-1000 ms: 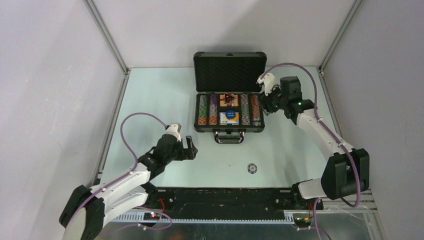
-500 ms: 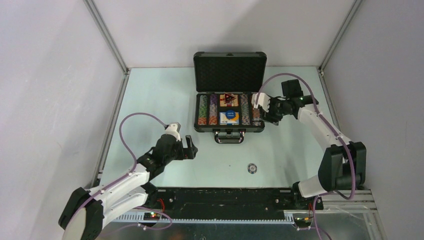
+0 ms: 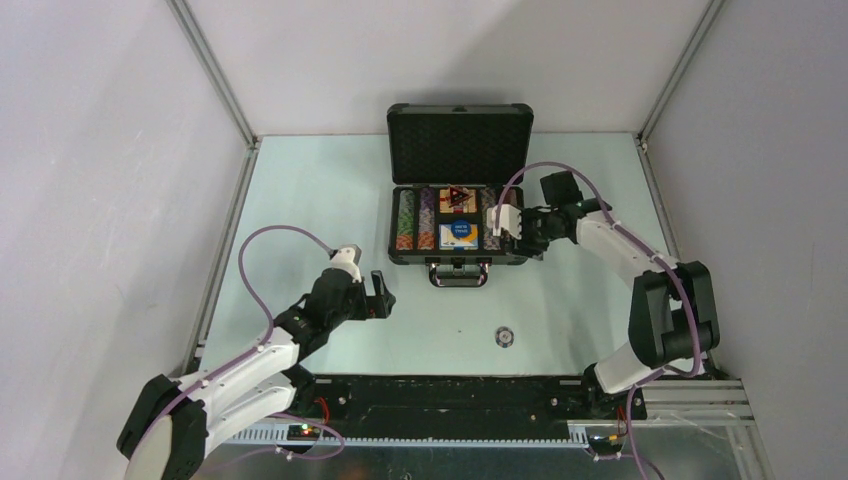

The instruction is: Pack up texas hold em set

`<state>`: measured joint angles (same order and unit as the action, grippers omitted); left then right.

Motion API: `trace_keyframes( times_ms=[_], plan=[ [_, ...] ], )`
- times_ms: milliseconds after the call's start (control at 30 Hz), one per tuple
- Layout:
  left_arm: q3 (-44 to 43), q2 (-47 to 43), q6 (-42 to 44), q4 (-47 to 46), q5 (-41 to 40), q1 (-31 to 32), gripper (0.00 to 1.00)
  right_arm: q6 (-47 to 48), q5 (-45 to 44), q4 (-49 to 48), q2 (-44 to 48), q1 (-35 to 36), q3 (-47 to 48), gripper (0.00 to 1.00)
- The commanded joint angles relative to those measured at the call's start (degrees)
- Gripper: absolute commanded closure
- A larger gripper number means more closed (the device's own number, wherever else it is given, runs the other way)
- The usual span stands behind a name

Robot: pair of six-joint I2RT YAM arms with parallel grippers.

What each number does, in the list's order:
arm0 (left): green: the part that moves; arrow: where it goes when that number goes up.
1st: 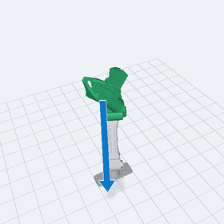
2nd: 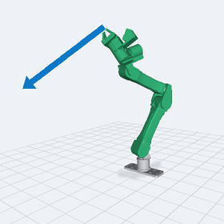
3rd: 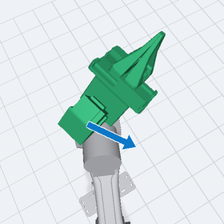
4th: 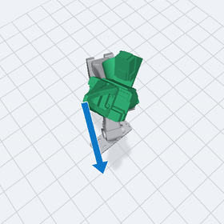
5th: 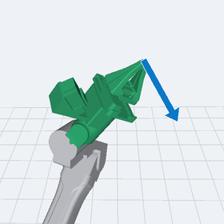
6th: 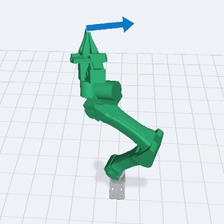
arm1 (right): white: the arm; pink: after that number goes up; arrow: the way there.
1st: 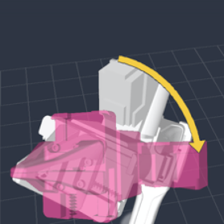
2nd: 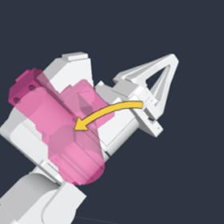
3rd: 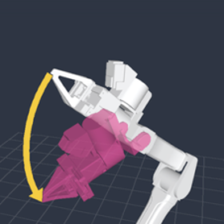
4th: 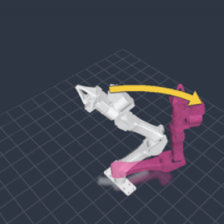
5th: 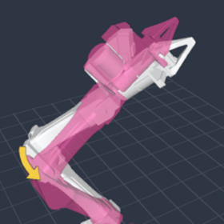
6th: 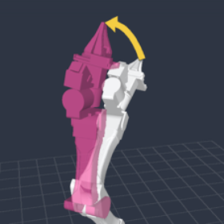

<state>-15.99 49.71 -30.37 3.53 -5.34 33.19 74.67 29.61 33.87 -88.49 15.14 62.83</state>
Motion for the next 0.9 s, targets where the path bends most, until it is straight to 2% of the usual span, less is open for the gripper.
trace_keyframes(
  times_ms=[0, 867],
  plan=[
    [-2.12, -0.14, 1.31, -2.04, 0.46, -0.41, 0.02, 1.03, 1.22, -3.24, -1.1, 1.21, -1.19, 0.37],
    [-2.22, 0.32, 1.33, -2.04, 0.43, -0.39, 0.01, 2.01, -3.46, -6.99, -3.78, 1.78, -1.23, 0.38]
  ],
)
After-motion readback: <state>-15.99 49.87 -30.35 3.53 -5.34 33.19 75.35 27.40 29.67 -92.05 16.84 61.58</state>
